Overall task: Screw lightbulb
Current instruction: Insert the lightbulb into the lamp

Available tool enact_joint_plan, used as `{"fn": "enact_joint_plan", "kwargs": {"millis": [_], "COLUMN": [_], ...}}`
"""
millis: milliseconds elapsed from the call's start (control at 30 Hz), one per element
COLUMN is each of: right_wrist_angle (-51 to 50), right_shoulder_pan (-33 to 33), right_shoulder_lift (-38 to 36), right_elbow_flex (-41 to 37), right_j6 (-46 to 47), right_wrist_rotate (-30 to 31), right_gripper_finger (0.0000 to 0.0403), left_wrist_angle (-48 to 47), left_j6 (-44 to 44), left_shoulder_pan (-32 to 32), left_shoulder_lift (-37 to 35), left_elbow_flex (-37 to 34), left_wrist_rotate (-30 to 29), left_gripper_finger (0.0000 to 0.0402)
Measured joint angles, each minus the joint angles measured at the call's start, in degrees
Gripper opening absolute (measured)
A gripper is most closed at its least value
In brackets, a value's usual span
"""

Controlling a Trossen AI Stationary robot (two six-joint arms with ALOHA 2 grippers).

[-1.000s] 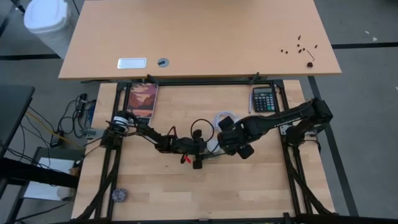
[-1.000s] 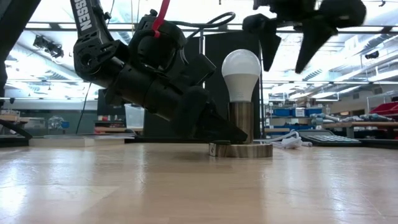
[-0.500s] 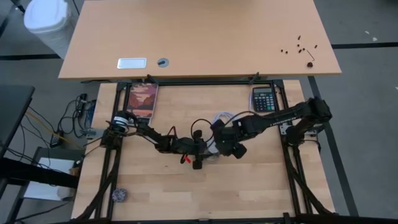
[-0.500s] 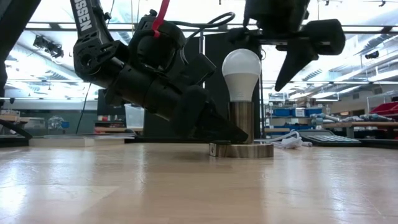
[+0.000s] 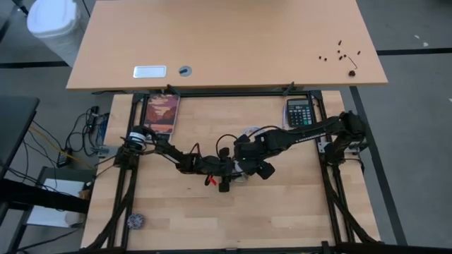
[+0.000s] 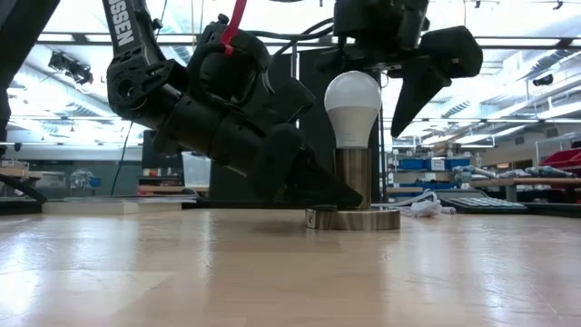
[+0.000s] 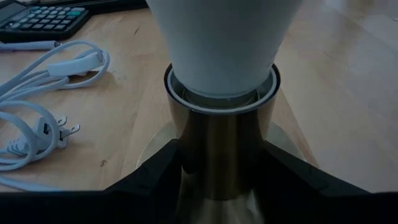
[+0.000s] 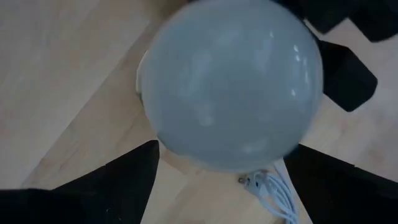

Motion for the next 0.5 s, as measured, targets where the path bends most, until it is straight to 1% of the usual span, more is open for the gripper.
{"fn": "enact_joint_plan", "kwargs": {"millis": [133, 233, 500], "right_wrist_angle": [-6.17, -8.99, -10.95], "right_shoulder_pan": [0.26, 0.55, 1.97], "right_shoulder_lift": [4.17, 6.67, 11.83], "right_elbow_flex": [5.84, 9.28, 15.46], "right_j6": [0.01, 0.02, 0.37], "right_wrist_rotate": [0.0, -0.01, -0.96], "right_gripper_finger": [0.0353, 0.0353, 0.0353], "left_wrist_angle": [-0.02, 0.07, 0.13], "left_j6": [-0.78, -0.99, -1.05], "left_shoulder_pan": [0.0, 0.0, 0.0], "left_shoulder_lift": [0.0, 0.0, 0.0], "left_elbow_flex": [0.0, 0.0, 0.0], "left_wrist_rotate": [0.04, 0.04, -0.07], "left_gripper_finger": [0.0193, 0.0193, 0.0193]}}
